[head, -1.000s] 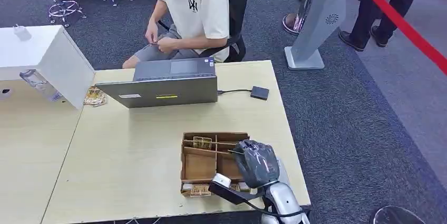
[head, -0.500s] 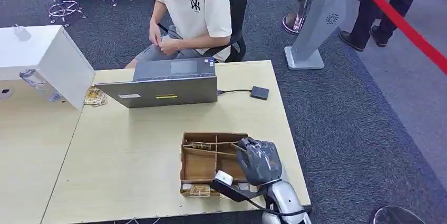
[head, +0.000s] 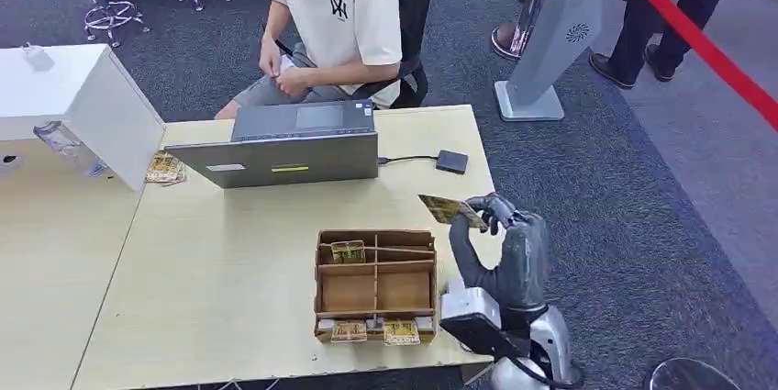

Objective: Pass the card to the sensor for recognition and then transmit it.

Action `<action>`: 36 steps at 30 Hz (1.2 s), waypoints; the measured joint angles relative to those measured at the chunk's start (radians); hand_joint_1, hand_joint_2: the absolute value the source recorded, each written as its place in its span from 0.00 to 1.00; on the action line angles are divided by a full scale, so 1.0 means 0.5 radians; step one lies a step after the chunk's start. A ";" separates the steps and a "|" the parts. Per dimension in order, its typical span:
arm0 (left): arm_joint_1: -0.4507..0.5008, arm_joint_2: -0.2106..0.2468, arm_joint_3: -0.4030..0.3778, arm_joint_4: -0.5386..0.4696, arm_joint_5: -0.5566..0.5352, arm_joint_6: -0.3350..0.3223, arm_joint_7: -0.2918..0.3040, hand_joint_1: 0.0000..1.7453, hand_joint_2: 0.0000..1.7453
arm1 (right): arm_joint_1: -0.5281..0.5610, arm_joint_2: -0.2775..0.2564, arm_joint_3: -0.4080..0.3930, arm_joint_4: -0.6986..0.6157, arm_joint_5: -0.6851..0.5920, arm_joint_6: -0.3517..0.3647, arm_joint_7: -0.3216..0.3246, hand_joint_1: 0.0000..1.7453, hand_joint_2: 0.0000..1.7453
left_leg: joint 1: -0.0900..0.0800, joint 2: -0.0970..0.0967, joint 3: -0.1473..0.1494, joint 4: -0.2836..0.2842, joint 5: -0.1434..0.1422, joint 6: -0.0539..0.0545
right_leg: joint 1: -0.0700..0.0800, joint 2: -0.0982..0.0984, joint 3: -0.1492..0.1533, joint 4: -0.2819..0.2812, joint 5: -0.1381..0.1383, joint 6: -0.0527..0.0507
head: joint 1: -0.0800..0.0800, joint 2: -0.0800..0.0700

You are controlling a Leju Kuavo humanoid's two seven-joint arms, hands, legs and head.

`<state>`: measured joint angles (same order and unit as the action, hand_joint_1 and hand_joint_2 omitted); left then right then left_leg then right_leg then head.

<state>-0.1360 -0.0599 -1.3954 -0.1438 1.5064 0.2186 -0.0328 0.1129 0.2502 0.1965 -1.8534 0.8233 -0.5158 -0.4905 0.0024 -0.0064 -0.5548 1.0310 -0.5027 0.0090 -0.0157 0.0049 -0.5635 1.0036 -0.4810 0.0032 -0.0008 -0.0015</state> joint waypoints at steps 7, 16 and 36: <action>0.000 -0.002 0.000 0.000 0.000 0.000 0.003 0.00 0.00 | 0.019 0.026 -0.027 -0.148 -0.028 0.066 -0.047 1.00 1.00 | 0.000 0.000 0.000 0.000 0.000 0.000 | 0.000 0.000 0.000 0.000 0.000 0.000 | -0.001 0.000; -0.001 -0.003 0.000 0.000 -0.002 -0.008 0.002 0.00 0.00 | -0.032 0.028 -0.019 -0.142 0.060 0.116 -0.070 1.00 1.00 | 0.000 0.000 -0.001 0.000 0.000 0.000 | 0.000 0.000 0.000 0.000 0.000 0.000 | -0.001 0.000; -0.018 -0.002 -0.096 0.000 -0.034 -0.079 0.002 0.00 0.00 | -0.934 0.004 0.305 0.543 1.016 0.044 0.303 1.00 1.00 | 0.001 0.000 0.000 0.000 0.003 -0.001 | 0.000 0.001 0.001 0.001 0.002 -0.003 | -0.001 0.000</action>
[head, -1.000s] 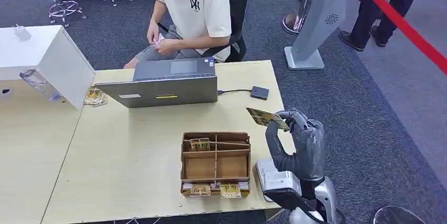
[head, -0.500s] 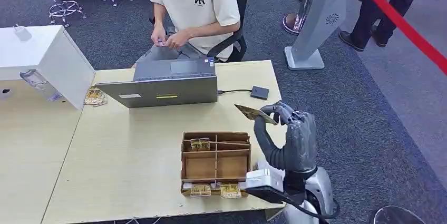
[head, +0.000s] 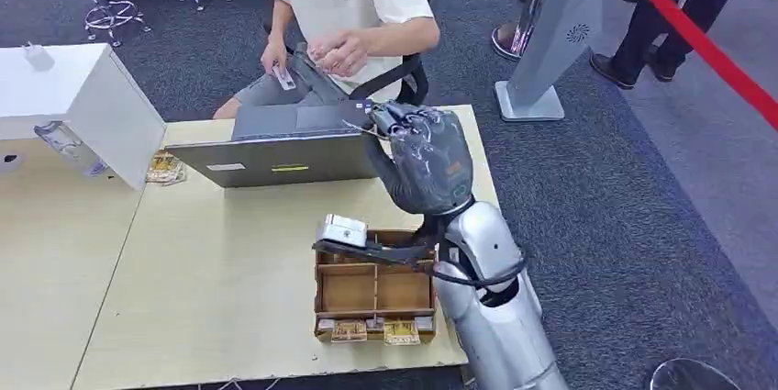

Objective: Pass the card to the sensor for recognition and then transmit it.

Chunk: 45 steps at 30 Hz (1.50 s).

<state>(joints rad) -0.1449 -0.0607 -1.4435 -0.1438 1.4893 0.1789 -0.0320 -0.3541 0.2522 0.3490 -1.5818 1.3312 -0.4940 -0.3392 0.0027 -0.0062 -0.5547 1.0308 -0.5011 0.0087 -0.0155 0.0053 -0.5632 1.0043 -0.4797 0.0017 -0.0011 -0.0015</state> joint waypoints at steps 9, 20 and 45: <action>-0.037 0.002 -0.062 0.000 -0.058 -0.023 0.043 0.00 0.00 | -0.379 0.037 0.109 0.520 0.330 -0.143 0.162 1.00 1.00 | 0.000 -0.001 0.000 0.000 0.000 0.000 | 0.000 -0.001 0.000 0.000 0.000 0.000 | 0.001 0.000; -0.059 0.008 -0.111 0.000 -0.088 -0.027 0.067 0.00 0.00 | -0.649 0.064 0.213 1.030 0.444 -0.299 0.384 1.00 1.00 | 0.000 -0.001 0.000 0.000 0.000 0.000 | 0.000 0.000 0.000 0.000 0.000 0.000 | 0.001 0.000; -0.048 0.015 -0.126 0.000 -0.053 -0.021 0.044 0.00 0.00 | -0.455 0.063 0.144 0.913 0.270 -0.381 0.285 0.00 0.00 | 0.000 -0.001 -0.001 0.000 0.000 0.000 | 0.000 -0.001 -0.002 0.000 -0.001 0.000 | 0.001 0.000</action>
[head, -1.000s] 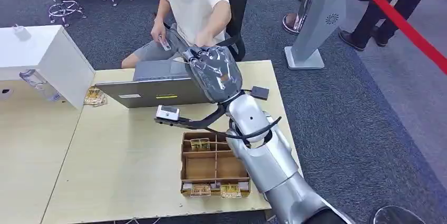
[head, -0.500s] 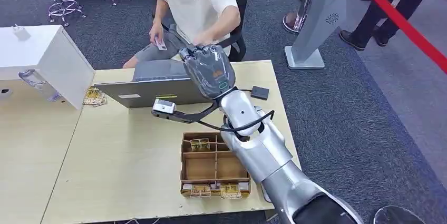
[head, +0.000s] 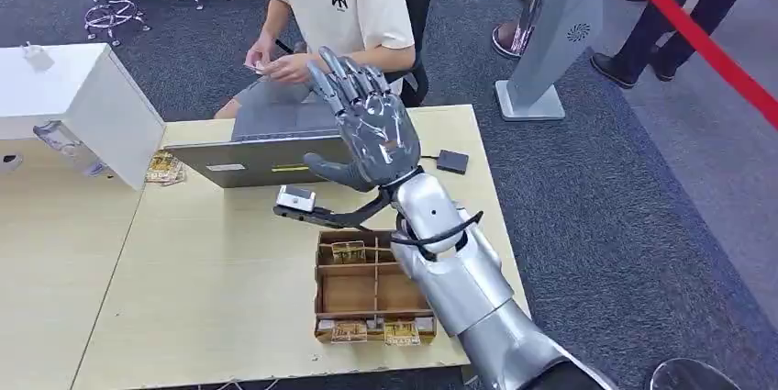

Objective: Pass the card to the sensor for recognition and then transmit it.

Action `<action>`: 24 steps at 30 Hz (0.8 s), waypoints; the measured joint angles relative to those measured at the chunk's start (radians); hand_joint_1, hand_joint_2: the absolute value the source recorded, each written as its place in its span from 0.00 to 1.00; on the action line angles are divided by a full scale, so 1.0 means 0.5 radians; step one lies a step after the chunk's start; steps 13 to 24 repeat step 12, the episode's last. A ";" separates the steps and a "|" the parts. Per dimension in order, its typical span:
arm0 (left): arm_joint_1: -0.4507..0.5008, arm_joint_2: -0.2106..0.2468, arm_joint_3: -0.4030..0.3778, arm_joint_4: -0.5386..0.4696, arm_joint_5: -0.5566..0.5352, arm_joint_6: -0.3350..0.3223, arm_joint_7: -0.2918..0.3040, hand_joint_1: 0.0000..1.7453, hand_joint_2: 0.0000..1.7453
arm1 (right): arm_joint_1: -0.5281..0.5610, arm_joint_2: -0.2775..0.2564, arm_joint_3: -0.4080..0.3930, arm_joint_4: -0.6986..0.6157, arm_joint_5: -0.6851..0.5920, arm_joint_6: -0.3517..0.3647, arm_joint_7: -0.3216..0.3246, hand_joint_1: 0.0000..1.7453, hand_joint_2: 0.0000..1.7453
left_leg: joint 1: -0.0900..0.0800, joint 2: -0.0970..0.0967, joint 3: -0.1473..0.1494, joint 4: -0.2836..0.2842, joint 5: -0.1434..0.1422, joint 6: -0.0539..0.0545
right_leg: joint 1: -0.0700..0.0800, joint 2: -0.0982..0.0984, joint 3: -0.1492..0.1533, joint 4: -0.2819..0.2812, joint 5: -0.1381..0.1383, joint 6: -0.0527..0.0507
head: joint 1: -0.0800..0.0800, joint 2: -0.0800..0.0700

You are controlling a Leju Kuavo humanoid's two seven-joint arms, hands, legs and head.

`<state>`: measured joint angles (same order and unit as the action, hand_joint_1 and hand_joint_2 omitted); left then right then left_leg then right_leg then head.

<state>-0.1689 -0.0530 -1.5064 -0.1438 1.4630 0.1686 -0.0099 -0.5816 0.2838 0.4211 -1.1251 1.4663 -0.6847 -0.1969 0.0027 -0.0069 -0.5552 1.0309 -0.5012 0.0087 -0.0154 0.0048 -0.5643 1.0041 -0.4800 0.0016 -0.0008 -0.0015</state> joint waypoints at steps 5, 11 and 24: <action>0.026 -0.001 0.002 0.000 0.062 0.037 -0.005 0.00 0.00 | 0.312 0.000 -0.025 -0.443 -1.048 0.414 -0.364 0.00 0.00 | 0.000 0.000 -0.001 0.000 -0.002 -0.002 | 0.000 0.000 -0.001 -0.001 -0.002 0.000 | 0.001 0.000; 0.041 0.001 0.020 0.000 0.076 0.058 -0.005 0.00 0.00 | 0.678 -0.003 -0.048 -0.906 -2.014 1.178 -0.600 0.00 0.00 | 0.000 0.001 -0.002 0.000 -0.002 -0.001 | 0.000 0.000 -0.002 0.000 -0.003 0.000 | -0.001 0.000; 0.041 0.001 0.021 0.000 0.076 0.059 -0.005 0.00 0.00 | 0.702 -0.010 -0.059 -0.960 -2.050 1.201 -0.603 0.00 0.00 | 0.000 0.001 -0.002 0.000 -0.002 -0.001 | 0.000 0.000 -0.002 -0.001 -0.003 0.000 | 0.000 0.000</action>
